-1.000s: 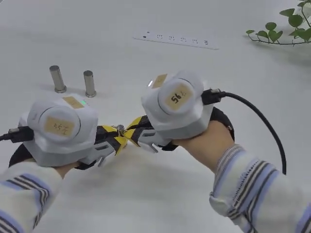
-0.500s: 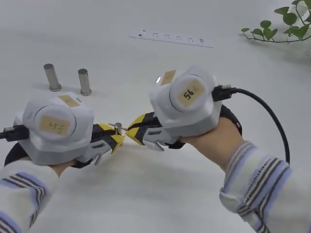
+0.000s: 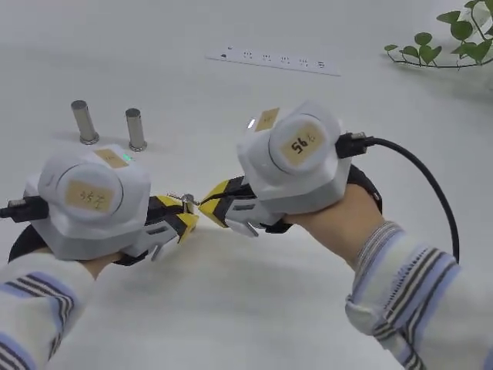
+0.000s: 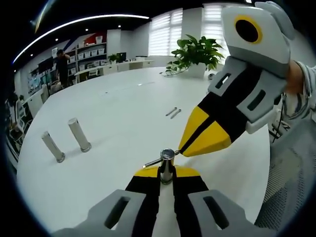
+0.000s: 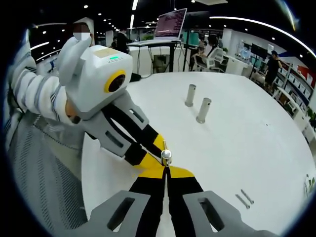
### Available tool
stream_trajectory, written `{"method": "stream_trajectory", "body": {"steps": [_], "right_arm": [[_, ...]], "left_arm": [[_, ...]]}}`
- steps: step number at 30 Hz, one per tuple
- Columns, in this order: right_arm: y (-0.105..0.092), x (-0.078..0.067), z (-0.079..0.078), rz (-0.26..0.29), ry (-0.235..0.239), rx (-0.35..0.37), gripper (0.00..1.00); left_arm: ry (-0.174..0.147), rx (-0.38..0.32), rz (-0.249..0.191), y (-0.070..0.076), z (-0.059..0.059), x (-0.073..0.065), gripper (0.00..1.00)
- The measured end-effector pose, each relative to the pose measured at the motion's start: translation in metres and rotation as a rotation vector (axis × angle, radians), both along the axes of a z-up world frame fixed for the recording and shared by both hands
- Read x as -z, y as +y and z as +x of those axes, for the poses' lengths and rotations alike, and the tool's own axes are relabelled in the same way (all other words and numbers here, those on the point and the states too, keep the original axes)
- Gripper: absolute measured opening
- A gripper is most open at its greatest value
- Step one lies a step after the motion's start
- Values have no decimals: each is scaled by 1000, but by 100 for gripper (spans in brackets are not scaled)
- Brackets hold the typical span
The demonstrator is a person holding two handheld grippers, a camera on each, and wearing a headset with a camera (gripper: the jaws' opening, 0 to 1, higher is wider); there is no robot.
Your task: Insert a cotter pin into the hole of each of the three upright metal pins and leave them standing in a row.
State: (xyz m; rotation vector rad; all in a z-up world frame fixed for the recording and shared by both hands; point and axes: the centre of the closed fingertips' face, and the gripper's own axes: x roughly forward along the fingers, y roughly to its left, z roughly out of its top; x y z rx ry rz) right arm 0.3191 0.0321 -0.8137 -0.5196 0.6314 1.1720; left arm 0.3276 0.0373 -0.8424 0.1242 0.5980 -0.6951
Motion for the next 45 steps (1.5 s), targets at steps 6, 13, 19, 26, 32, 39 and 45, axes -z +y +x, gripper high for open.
{"method": "stream_trajectory", "body": {"steps": [6,13,19,26,32,39,45], "right_arm": [[-4,2,-2,0,7,-5,4],[-7,1,-4,12,23,0,7],[-6,0,-3,24,25,1,10],[0,-1,-2,42,23,-3,13],[7,-1,-1,39,22,-17,14],[11,0,0,35,20,-26,15],[15,1,1,24,18,-43,16]], "left_arm": [[5,0,-7,0,-1,-1,7],[-14,1,7,1,-1,-2,7],[-4,6,-11,1,-3,-4,8],[-3,15,-34,3,-3,-6,8],[24,28,-82,8,-9,-14,10],[6,37,-73,20,-12,-18,25],[-12,78,-118,18,-16,-27,36]]}}
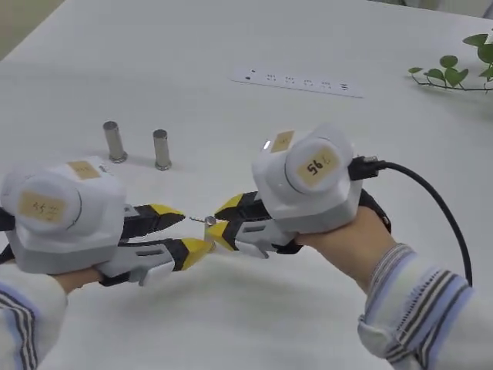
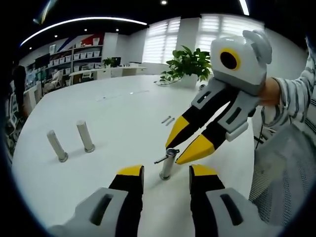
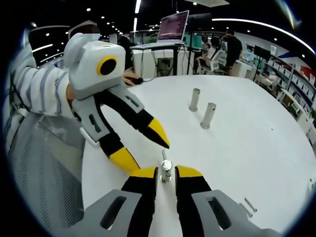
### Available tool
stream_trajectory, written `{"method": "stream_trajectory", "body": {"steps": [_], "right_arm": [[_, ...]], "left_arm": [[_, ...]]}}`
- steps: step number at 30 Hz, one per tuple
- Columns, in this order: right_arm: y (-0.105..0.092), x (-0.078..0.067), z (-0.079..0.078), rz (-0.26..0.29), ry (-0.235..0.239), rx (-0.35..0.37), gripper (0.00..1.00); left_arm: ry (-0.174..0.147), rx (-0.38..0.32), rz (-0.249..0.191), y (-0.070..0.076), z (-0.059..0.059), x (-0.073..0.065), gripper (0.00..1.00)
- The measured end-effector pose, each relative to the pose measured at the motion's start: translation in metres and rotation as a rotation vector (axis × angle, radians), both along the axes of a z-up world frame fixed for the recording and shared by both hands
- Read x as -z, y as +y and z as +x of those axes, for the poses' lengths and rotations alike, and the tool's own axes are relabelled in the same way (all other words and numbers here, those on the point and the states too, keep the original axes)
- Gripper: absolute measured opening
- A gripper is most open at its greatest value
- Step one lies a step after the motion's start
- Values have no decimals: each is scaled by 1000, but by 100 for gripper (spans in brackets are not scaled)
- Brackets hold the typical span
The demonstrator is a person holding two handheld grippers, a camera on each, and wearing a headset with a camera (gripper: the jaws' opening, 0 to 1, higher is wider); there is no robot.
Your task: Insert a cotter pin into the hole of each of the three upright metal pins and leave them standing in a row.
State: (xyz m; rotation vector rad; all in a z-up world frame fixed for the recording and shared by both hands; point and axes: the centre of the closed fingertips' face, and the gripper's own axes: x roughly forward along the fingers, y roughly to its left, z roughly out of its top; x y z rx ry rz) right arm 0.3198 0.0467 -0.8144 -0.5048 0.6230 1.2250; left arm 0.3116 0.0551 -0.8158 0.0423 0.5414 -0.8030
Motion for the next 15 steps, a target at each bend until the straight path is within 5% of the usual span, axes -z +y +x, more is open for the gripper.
{"method": "stream_trajectory", "body": {"steps": [5,9,15], "right_arm": [[1,0,0,-5,-5,-18,16],[2,4,0,-12,1,-21,16],[3,7,0,-14,10,-23,15]], "left_arm": [[-11,20,-5,-2,-2,-3,46],[-20,19,2,1,-2,-3,71],[-5,10,-1,8,-4,-2,86]]}}
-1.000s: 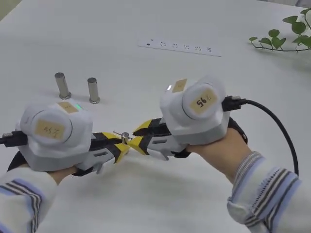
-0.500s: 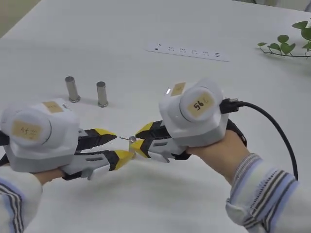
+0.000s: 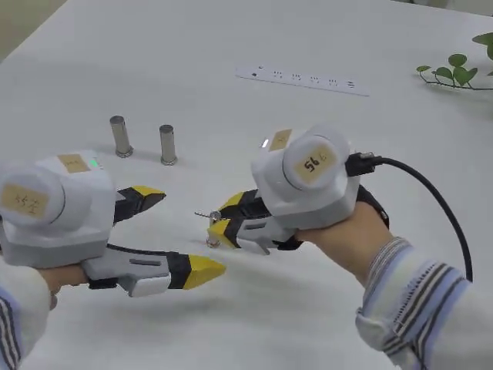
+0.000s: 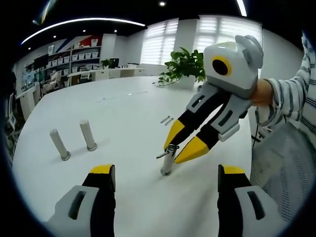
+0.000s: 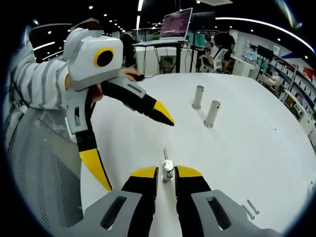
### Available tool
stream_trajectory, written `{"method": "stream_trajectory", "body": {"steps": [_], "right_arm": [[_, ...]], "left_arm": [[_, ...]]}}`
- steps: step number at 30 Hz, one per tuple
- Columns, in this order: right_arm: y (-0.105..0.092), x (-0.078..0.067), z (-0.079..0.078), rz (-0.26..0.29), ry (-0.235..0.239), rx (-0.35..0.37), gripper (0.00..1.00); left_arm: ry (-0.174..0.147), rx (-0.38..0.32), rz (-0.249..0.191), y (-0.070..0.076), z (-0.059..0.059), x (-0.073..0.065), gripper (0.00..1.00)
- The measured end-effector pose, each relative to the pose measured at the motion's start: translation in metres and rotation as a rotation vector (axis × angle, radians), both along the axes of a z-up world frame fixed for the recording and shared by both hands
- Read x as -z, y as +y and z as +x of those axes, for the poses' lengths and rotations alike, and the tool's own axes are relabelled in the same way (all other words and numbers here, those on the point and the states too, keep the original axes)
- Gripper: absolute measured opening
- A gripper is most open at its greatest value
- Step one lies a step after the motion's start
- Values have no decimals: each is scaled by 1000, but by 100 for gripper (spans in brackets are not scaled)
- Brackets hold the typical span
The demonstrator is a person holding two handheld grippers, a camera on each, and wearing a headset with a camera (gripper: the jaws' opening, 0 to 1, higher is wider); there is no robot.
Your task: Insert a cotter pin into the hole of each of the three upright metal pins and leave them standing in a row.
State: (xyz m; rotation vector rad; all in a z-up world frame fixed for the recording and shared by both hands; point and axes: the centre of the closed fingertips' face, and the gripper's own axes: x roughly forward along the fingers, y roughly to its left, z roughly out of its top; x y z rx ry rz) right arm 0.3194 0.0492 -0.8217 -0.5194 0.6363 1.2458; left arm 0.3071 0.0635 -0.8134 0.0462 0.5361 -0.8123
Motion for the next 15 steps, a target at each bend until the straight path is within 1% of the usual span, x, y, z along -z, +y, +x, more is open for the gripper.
{"method": "stream_trajectory", "body": {"steps": [3,6,7,10,13,15], "right_arm": [[1,2,0,-3,2,-7,15],[2,3,0,-5,0,-14,15],[3,3,0,-6,0,-16,15],[3,4,0,-13,-4,-26,15],[2,4,0,-17,-9,-38,14],[2,5,1,-22,-13,-44,12]], "left_arm": [[0,-12,-3,5,-1,0,94],[1,-16,-13,8,-2,-2,98],[7,-19,-17,9,-3,-2,99],[1,-14,-17,10,-4,-5,99],[-1,-16,-35,11,-4,-9,99],[-3,-21,-36,12,-3,-10,99]]}}
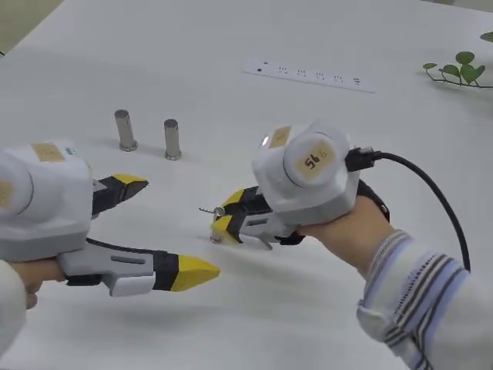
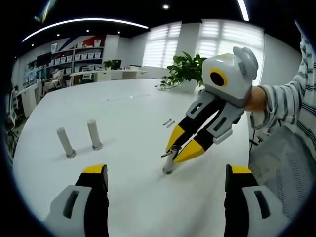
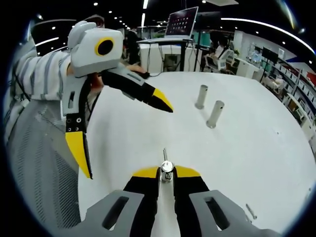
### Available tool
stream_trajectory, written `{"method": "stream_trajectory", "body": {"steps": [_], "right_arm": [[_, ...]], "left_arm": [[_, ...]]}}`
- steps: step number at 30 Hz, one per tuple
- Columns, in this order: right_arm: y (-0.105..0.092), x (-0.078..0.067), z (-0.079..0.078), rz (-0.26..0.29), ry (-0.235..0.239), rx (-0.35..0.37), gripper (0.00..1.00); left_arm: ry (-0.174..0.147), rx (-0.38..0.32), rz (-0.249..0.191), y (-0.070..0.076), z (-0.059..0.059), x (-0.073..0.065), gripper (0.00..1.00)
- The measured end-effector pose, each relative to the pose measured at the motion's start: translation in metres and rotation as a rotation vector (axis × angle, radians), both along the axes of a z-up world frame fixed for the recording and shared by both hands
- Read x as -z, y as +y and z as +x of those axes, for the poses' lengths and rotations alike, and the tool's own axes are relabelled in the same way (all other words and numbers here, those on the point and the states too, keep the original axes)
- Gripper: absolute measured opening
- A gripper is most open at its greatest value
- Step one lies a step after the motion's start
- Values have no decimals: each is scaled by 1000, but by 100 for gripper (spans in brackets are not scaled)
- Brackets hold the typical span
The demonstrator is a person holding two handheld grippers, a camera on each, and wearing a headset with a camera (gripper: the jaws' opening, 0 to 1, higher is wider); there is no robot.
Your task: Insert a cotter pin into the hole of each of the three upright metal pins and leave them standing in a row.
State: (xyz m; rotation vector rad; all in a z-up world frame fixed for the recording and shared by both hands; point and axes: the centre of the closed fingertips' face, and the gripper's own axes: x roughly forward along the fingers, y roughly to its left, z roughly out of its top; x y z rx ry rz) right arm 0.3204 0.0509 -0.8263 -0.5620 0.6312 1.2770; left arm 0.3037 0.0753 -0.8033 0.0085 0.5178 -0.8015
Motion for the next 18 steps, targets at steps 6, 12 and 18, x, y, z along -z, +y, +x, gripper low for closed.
{"method": "stream_trajectory", "body": {"steps": [6,12,18], "right_arm": [[0,0,1,2,3,-22,12],[3,0,2,-3,-10,-76,11],[12,-9,10,21,-18,-98,10]], "left_arm": [[5,1,-16,3,0,-4,99],[28,-13,-23,10,-1,2,99],[36,-44,-41,22,-1,2,99]]}}
